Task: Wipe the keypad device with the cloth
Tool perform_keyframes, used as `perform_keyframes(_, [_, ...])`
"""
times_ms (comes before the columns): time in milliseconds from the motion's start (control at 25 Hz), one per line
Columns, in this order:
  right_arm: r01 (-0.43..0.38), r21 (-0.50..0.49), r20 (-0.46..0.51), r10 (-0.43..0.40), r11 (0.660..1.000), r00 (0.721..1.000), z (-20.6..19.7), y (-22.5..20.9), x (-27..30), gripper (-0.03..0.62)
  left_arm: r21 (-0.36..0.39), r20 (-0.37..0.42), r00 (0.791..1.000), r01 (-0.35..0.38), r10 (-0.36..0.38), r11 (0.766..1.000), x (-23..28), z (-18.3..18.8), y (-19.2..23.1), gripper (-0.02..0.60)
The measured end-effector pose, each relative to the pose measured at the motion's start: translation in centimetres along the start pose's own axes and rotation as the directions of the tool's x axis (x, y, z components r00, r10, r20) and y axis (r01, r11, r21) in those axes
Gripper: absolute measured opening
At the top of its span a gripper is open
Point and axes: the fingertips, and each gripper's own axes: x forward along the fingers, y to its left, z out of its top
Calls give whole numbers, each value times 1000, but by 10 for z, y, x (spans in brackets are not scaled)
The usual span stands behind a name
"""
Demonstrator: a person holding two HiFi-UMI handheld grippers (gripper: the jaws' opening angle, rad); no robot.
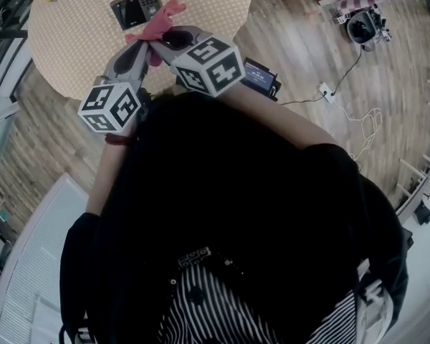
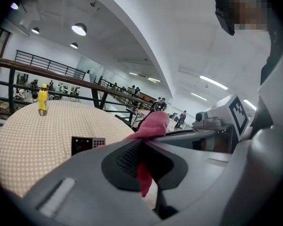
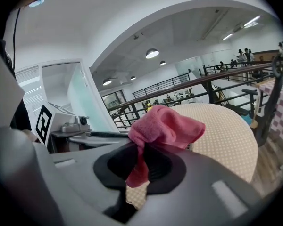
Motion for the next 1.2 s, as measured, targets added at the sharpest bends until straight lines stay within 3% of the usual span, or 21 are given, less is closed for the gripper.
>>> perform_keyframes(280, [56,48,14,-57,997,998,8,42,53,46,19,-42,997,70,-69,997,-40,6,54,2])
perform_keyframes(640, [139,88,29,-142,986,989,13,71,91,46,39,-67,984,169,-166,985,-67,10,93,2])
perform_keyframes(920, [181,126,9,-183,975,983,9,71,114,46,10,-101,972,213,-211,977,-66,4,117,2])
perform_keyframes(1200, [181,156,-42,-177,971,983,2,43,128,46,-8,-148,965,217,-215,976,-38,-6,129,2])
